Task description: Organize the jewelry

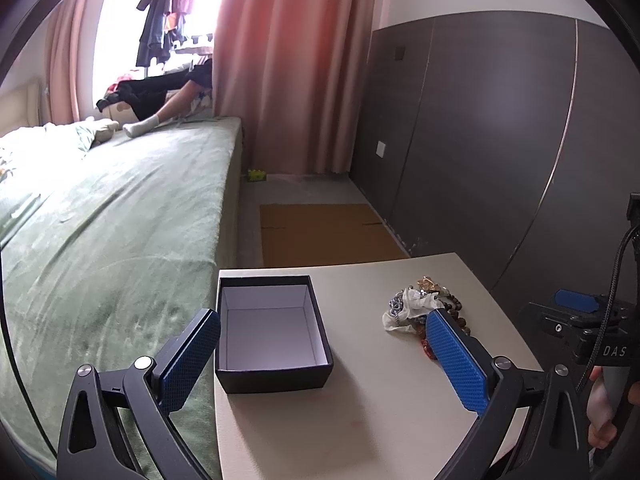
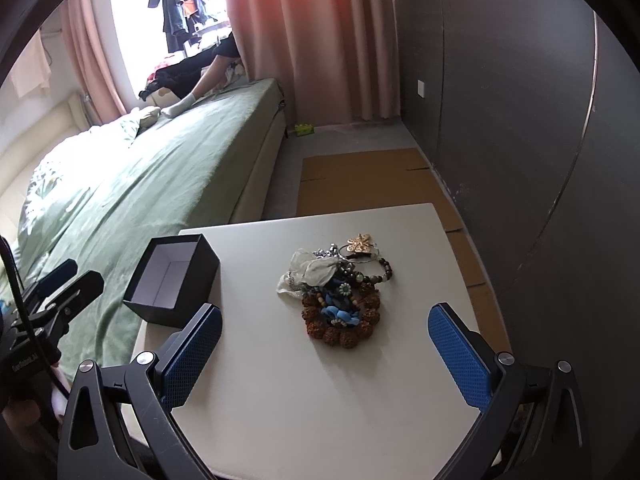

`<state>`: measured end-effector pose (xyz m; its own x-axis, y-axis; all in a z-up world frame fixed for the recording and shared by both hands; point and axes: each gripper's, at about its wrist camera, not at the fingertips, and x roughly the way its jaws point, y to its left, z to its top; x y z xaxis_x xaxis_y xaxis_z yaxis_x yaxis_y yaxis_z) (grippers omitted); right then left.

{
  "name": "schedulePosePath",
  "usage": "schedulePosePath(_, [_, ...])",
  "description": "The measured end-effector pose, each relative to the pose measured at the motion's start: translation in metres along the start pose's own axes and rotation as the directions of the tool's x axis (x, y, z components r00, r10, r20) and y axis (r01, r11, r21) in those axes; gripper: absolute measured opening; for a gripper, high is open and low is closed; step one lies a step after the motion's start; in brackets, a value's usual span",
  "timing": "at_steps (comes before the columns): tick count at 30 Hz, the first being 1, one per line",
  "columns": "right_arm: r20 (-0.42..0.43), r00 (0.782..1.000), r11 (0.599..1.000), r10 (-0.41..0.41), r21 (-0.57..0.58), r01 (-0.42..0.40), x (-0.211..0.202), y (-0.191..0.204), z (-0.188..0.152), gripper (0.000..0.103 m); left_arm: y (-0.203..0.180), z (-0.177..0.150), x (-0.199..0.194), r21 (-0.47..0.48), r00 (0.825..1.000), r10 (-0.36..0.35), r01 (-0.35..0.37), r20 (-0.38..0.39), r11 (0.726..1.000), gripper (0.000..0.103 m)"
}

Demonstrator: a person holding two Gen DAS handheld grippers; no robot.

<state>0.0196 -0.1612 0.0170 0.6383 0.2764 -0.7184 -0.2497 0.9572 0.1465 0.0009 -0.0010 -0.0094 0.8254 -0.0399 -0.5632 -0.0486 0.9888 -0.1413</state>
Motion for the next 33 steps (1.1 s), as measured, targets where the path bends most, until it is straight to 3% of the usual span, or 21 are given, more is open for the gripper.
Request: schedulePosePath(33, [-0.004, 1.0, 1.0, 0.007, 0.012, -0.007, -0.0031, -0.0083, -0.0022, 0.103, -0.0059, 0.0033, -0.0001, -0.007, 1.0, -0.007, 0.007, 0.006, 1.0, 0.103])
